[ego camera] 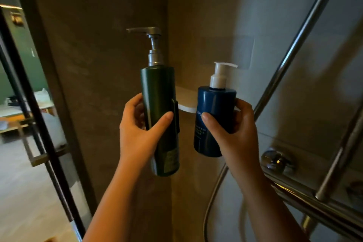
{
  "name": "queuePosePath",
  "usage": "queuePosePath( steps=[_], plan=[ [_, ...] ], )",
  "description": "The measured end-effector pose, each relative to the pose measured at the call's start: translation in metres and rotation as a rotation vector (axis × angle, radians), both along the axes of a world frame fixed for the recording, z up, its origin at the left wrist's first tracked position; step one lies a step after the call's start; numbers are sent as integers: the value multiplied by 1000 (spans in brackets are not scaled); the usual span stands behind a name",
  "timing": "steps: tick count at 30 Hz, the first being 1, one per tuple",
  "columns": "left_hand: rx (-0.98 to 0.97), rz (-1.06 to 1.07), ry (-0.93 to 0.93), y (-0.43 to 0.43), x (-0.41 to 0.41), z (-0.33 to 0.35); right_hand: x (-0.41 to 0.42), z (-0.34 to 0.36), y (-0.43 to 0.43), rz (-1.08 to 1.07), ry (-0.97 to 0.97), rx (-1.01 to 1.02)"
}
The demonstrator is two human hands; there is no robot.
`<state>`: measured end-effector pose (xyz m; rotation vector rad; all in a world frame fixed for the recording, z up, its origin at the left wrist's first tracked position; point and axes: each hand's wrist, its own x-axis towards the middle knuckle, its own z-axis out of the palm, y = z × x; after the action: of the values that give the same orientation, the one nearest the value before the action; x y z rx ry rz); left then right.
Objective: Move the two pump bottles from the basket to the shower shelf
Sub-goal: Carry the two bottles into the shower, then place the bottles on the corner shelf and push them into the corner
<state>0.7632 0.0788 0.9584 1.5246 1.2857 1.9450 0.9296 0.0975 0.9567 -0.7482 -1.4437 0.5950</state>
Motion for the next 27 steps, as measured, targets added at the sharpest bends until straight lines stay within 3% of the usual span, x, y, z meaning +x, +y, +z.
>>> queuePosePath(
  steps=[6,16,27],
  plan=[
    [36,-30,-6,37,-48,18,-34,12,33,-75,11,30],
    [115,-289,12,121,-111,51,-101,41,83,-242,83,43],
    [167,-432,-70,197,-101,64,-100,54,148,-313,73,-44]
  ],
)
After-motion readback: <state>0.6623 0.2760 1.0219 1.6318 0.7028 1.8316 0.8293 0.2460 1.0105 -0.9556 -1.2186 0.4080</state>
